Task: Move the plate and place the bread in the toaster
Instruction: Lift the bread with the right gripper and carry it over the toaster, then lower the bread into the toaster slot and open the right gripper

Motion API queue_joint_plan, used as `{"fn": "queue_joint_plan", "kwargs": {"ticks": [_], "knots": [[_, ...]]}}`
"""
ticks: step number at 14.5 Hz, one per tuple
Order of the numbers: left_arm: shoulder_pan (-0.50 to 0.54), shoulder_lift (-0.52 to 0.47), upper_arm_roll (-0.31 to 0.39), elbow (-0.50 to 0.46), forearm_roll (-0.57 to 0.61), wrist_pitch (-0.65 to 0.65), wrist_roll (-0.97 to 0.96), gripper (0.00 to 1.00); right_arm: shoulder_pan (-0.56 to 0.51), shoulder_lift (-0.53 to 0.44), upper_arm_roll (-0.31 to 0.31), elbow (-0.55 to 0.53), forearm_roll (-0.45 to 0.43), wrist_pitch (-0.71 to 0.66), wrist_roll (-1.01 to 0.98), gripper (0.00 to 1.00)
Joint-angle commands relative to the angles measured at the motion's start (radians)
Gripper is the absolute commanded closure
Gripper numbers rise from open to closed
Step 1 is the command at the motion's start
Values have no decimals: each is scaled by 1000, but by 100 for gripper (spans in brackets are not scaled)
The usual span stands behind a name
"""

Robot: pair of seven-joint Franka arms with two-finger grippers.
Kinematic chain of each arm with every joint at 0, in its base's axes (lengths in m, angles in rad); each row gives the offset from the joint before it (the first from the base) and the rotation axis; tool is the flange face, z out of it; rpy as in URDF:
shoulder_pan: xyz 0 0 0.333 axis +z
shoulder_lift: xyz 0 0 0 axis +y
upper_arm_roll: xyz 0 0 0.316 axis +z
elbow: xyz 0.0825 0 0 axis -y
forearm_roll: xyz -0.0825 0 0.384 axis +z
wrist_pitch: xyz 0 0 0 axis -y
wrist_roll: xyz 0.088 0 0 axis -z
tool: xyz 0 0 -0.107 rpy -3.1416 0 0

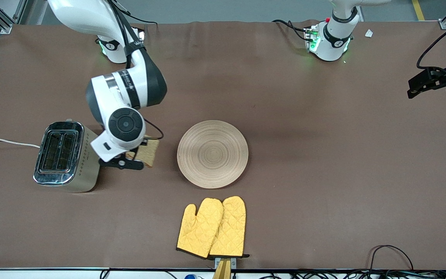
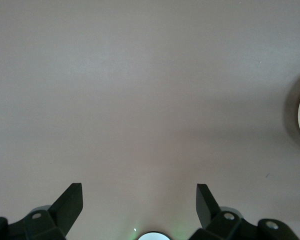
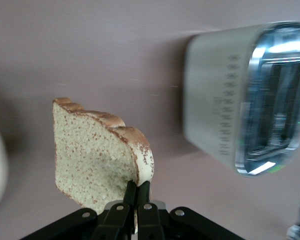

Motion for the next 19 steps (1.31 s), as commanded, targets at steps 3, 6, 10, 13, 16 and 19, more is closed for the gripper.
{"fn": "queue_joint_plan", "kwargs": {"ticks": [3,6,10,13,16,19], "knots": [[-8,-97,4,-125,-12,46,12,0,-38,-23,-52,56,-250,-127,-186,99],[-9,-91,4,-119,-14,45,14,0,-87,-19,-58,56,-376,-162,-360,99],[-3,-88,6,-116,-14,46,14,0,-102,5,-59,37,-474,-176,-354,99],[2,-88,10,-116,-14,46,14,0,-102,42,-59,25,-555,-175,-312,99],[0,-80,9,-116,-12,56,14,0,-102,64,-59,8,-563,-164,-297,99],[2,-75,10,-116,-12,56,14,0,-105,76,-58,5,-580,-146,-289,99]]}}
